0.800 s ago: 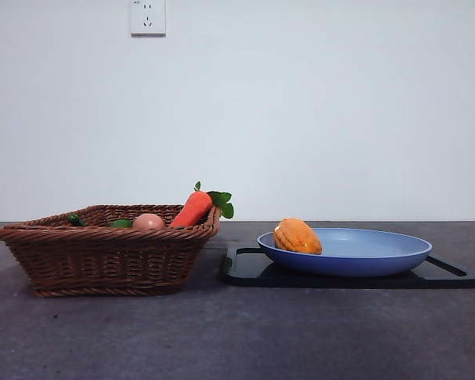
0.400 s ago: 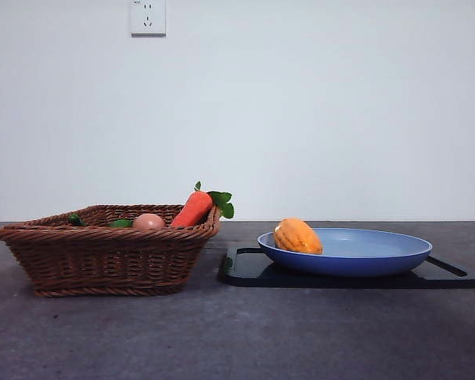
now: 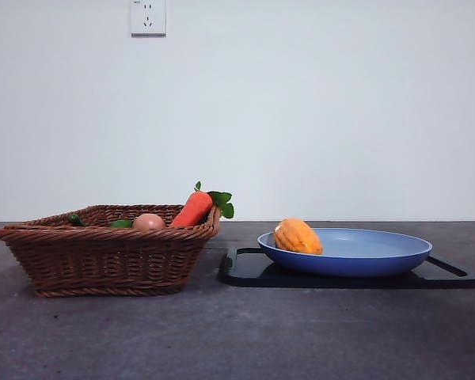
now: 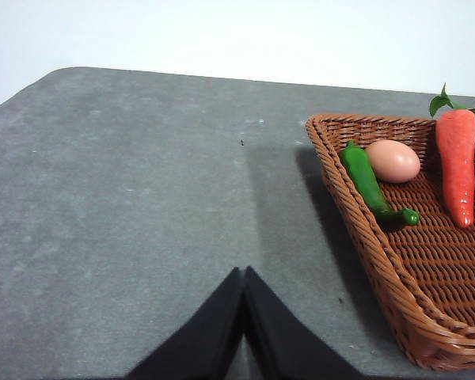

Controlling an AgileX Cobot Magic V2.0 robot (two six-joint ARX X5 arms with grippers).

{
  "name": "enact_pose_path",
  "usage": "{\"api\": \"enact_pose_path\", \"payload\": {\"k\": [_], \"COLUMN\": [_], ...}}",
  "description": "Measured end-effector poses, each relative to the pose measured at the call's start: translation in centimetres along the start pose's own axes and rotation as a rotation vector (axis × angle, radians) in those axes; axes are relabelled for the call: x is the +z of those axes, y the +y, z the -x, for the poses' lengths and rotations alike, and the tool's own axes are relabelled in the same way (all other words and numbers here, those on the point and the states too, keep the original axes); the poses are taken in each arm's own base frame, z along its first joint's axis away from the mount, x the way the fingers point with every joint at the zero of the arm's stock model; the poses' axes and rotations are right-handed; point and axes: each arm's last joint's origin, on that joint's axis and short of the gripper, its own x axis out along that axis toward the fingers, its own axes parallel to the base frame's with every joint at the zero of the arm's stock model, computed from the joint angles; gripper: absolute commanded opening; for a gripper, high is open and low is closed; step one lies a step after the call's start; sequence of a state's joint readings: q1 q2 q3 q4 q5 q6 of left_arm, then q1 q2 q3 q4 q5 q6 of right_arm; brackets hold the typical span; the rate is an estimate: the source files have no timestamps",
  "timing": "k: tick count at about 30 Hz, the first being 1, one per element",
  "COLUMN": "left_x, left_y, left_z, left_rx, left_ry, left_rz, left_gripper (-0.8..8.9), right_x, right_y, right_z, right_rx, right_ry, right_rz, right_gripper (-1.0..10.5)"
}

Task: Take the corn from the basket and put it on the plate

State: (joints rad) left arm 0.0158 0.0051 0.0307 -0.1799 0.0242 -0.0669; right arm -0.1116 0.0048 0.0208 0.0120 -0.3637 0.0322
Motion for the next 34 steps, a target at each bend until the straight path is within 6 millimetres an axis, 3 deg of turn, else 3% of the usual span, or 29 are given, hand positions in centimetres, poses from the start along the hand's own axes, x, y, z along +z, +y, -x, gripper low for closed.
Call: {"api": "enact_pose_path", "payload": {"k": [11, 34], "left_x": [0.0, 0.0], "left_y": [0.0, 0.0], "left_z": [0.0, 0.0], "left_rx": [0.0, 0.0], "left_ry": [0.0, 0.0], "left_rz": [0.0, 0.0], "left_gripper": [0.04, 0.04], "right_x": [-1.7, -1.7], "right_y": [-0.1, -0.1], "right_z": [0.1, 0.1], "right_rx": [-0.019, -0.024], "right_ry": [0.156, 0.158], "right_rz": [-0.061, -0.061], "right_gripper": [0.0, 0.0]}}
